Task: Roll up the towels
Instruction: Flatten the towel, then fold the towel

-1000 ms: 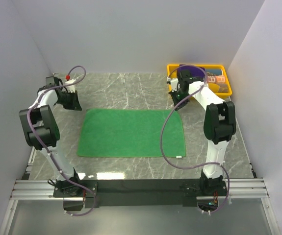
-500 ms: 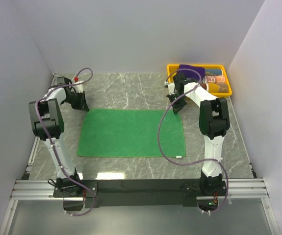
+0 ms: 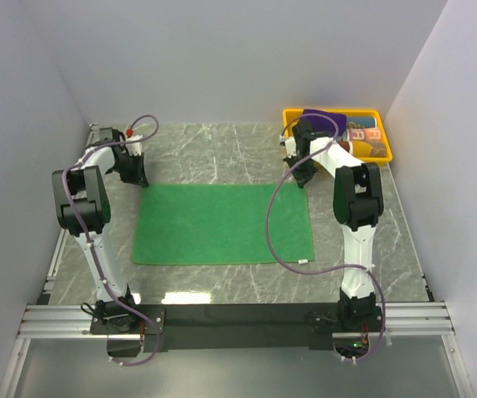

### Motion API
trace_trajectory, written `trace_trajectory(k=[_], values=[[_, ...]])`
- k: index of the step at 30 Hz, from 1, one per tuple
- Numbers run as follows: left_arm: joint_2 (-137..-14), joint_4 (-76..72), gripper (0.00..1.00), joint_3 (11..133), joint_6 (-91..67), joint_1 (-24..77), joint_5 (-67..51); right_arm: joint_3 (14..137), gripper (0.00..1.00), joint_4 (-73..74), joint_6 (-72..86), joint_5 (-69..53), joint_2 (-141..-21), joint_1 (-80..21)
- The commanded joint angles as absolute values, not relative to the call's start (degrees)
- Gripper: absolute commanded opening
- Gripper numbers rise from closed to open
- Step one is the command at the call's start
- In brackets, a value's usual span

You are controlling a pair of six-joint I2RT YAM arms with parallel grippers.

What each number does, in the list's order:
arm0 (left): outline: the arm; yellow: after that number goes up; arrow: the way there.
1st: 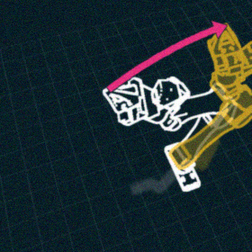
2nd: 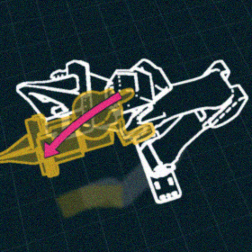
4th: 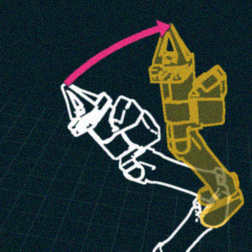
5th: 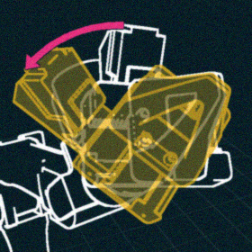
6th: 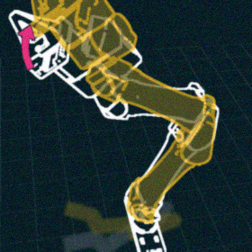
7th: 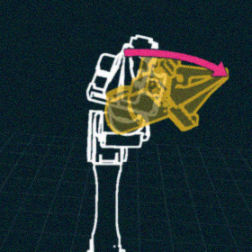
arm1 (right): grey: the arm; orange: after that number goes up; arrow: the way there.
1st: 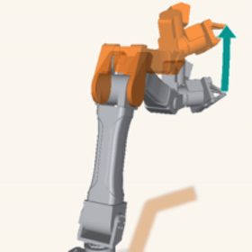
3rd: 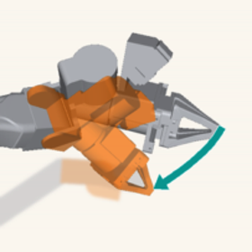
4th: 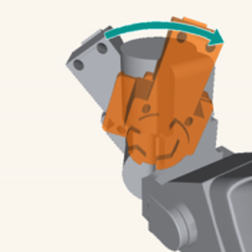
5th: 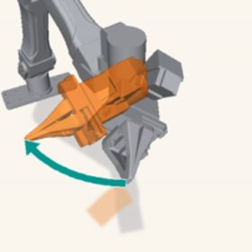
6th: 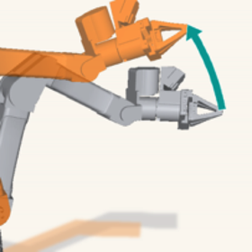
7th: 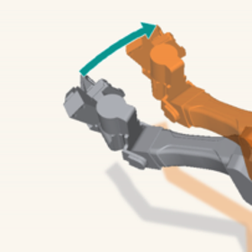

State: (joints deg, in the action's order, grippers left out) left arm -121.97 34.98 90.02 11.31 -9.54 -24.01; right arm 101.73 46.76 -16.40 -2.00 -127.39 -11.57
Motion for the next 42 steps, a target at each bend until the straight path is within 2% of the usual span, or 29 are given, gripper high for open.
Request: trace_trajectory(k=[1, 4, 7, 8, 9, 15, 23, 28, 33, 42], values=[[-120.8, 34.4, 0.01, 89.6, 13.4, -10.5, -17.6, 105.5, 0.0, 46.1, -17.3, -1.8, -128.1, -11.1], [-120.7, 34.7, 0.02, 90.8, 13.4, -10.5, -19.2, 106.5, 0.01, 46.8, -17.1, -4.3, -127.0, -11.0], [-120.3, 36.8, 0.13, 93.4, 14.6, -10.5, -22.0, 106.6, 0.15, 47.7, -17.2, -7.2, -124.2, -11.0], [-119.8, 37.3, 0.16, 94.0, 14.9, -10.5, -23.9, 106.0, 0.23, 46.6, -17.1, -7.4, -121.8, -11.0], [-119.4, 37.4, 0.21, 94.6, 15.6, -10.5, -24.3, 104.7, 0.25, 45.9, -17.1, -7.4, -120.9, -10.9], [-118.7, 37.9, 0.29, 97.6, 17.0, -10.5, -24.7, 107.2, 0.26, 46.9, -17.1, -5.7, -121.1, -9.5], [-122.3, 40.6, 0.36, 101.6, 18.0, -10.5, -23.1, 110.1, 0.37, 48.8, -17.8, -6.9, -125.2, -8.4], [-122.5, 41.4, 0.51, 101.3, 18.9, -10.5, -22.3, 109.0, 0.41, 49.5, -18.5, -7.6, -126.6, -8.4], [-124.3, 43.3, 0.55, 101.6, 19.6, -10.5, -22.1, 108.7, 0.43, 49.8, -18.6, -9.1, -128.0, -8.4], [-127.7, 50.9, 0.55, 105.7, 25.0, -10.9, -27.6, 109.2, 0.43, 52.0, -20.9, -10.4, -129.7, -8.4]])
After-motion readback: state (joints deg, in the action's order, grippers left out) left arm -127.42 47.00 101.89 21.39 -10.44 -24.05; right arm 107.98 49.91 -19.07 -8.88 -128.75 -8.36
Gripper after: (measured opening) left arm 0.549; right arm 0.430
